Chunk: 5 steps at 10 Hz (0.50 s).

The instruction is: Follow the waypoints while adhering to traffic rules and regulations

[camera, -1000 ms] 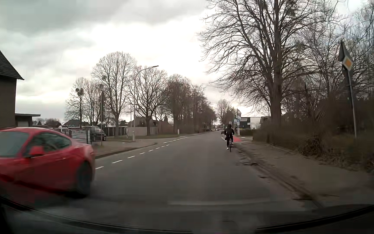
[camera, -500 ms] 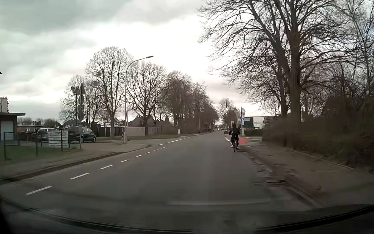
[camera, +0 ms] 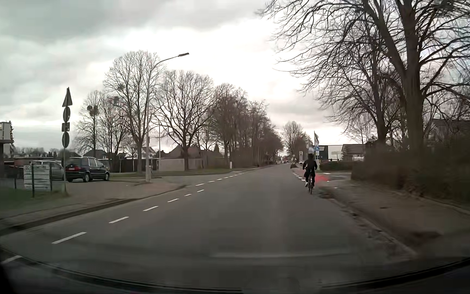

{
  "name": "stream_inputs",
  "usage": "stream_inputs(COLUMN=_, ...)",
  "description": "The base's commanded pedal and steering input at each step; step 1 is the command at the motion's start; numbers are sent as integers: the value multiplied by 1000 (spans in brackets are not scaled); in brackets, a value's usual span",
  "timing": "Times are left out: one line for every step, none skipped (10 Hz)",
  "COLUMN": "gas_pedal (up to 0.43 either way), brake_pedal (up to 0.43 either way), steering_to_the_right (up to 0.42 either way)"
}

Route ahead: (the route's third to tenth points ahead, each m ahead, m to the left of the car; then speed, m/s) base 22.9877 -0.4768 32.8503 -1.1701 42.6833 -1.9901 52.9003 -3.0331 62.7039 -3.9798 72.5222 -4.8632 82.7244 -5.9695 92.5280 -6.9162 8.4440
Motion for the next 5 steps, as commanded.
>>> stream_inputs(gas_pedal=220, brake_pedal=0, steering_to_the_right=-25)
stream_inputs(gas_pedal=220, brake_pedal=0, steering_to_the_right=-22)
stream_inputs(gas_pedal=220, brake_pedal=0, steering_to_the_right=-16)
stream_inputs(gas_pedal=220, brake_pedal=0, steering_to_the_right=-13)
stream_inputs(gas_pedal=220, brake_pedal=0, steering_to_the_right=-11)
